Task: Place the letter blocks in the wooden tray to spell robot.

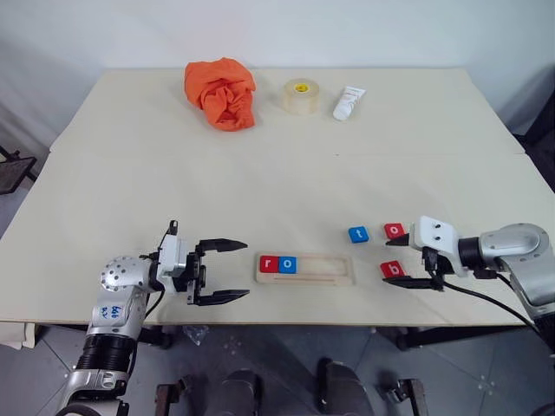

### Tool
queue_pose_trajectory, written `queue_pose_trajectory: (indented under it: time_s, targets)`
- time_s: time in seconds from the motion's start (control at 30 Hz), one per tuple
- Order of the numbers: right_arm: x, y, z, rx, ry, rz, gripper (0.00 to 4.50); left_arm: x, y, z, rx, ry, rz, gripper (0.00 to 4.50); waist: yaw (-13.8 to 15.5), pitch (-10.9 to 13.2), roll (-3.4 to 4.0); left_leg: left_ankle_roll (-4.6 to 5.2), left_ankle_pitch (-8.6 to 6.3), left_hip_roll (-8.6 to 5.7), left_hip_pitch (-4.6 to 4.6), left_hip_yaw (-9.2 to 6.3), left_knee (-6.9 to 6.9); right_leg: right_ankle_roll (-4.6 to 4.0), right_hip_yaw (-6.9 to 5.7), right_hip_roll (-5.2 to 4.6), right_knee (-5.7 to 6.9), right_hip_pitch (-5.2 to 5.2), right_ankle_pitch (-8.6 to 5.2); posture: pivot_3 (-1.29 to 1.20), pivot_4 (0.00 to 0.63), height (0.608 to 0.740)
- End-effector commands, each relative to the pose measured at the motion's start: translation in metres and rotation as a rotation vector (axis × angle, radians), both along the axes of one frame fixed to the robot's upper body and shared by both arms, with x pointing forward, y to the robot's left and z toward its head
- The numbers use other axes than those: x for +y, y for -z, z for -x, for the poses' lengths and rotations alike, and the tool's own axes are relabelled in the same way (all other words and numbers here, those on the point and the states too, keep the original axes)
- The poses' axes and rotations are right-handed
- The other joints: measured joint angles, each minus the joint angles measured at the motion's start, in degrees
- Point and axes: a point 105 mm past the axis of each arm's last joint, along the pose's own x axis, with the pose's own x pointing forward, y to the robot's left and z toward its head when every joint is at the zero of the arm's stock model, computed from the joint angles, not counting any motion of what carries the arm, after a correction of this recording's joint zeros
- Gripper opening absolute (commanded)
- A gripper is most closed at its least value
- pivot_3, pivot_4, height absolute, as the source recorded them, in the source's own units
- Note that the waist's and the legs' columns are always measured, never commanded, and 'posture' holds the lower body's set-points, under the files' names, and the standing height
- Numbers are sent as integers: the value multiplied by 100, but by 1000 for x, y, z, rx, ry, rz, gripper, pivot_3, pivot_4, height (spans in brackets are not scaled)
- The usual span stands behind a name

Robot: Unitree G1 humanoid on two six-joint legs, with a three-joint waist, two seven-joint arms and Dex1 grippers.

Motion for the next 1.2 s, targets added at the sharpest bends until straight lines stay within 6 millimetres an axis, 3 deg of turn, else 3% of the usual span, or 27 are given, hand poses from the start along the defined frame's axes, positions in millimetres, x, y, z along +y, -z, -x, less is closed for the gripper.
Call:
queue_pose_trajectory:
  time_s: [0.03,0.23,0.27,0.37,0.57,0.73,0.9,1.2]
  targets:
    - [-6,-4,2,-6,-45,59,4472,4,-8,2,-31,-17,16,4500,-1,0,0,-1,0,0,1,0,0,0,0,0,1,0,0,0,150,740]
    - [-3,-3,3,-9,-91,68,4472,5,-8,1,-31,-26,14,4500,2,0,0,-2,0,0,1,0,0,0,0,0,1,0,0,0,150,740]
    - [-3,-2,4,-11,-99,75,4302,5,-8,1,-32,-27,14,4500,0,0,0,-3,0,0,1,0,0,0,0,0,1,0,0,0,150,740]
    - [-2,0,4,-10,-111,79,3548,5,-8,0,-33,-29,14,4500,-2,0,0,-3,-1,0,1,0,0,0,0,0,0,0,0,0,150,740]
    - [1,-1,2,-14,-103,64,1507,5,-8,0,-31,-23,13,4500,-12,0,0,-5,0,2,4,1,4,0,0,0,2,3,1,0,150,740]
    - [11,-20,-5,-39,-60,-5,1459,7,-5,2,-22,2,-3,4500,-13,0,0,-6,1,2,4,1,5,-1,1,0,3,2,1,0,150,740]
    - [45,-50,-6,-35,-66,-104,1459,9,-5,1,-18,11,-11,4500,-14,0,2,-10,1,8,2,0,4,-2,-1,1,3,-3,1,0,150,740]
    - [105,-43,8,59,-136,-119,1459,5,-4,1,-24,13,-6,4500,6,0,2,-9,-5,4,-8,-13,4,-4,-5,-1,0,-7,1,0,150,740]
